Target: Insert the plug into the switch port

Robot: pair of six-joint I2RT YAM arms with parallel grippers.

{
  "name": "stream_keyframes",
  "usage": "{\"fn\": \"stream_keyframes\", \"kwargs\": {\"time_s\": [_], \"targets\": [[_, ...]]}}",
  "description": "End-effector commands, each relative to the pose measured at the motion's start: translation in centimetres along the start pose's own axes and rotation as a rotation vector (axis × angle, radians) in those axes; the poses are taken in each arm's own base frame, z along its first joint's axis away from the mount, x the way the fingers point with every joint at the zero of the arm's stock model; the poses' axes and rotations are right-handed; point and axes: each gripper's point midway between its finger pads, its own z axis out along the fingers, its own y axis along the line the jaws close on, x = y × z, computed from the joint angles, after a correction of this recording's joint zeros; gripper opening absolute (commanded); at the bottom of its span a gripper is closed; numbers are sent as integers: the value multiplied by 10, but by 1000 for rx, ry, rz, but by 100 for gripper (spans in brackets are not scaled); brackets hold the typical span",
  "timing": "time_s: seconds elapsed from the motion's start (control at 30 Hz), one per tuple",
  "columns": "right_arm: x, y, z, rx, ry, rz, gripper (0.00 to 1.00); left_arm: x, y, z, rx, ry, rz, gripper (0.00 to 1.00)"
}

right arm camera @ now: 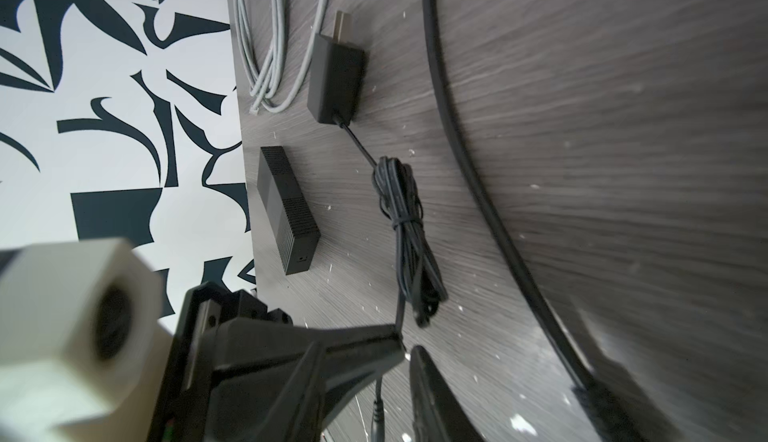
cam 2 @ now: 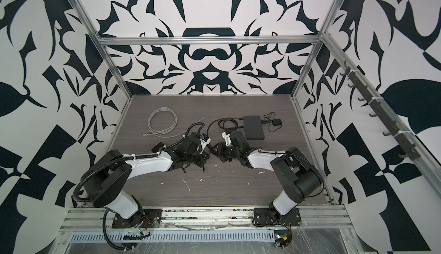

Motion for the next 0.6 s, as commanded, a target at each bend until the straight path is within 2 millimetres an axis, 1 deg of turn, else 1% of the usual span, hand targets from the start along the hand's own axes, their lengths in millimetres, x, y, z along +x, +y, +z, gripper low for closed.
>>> {"fn": "stream_keyframes", "kwargs": {"time_s": [0.0,0.07,0.2,0.23,0.33,0.37,0.43,0.47,0.57], "targets": [[-14,11,7,-43,-52,24,35,-1,-5,-3,38,-17,18,0],[-13,6,11,-39,-55,37,34,-1,-6,-3,41,-17,18,0],[-10,4,19,-54,-58,53,24,-1,-8,-4,53,-16,25,0],[-10,3,21,-60,-60,61,21,-1,-8,-4,53,-15,25,0],[-10,1,24,-80,-63,83,9,0,-6,-4,40,-15,23,0],[-10,1,25,-84,-64,91,8,0,-4,-4,31,-13,19,0],[-11,0,25,-90,-69,104,4,0,0,-4,14,-16,12,2],[-11,0,24,-93,-72,108,0,0,3,-5,3,-17,7,3],[-12,2,20,-86,-88,107,0,-2,13,-6,-32,-23,-14,11]]}}
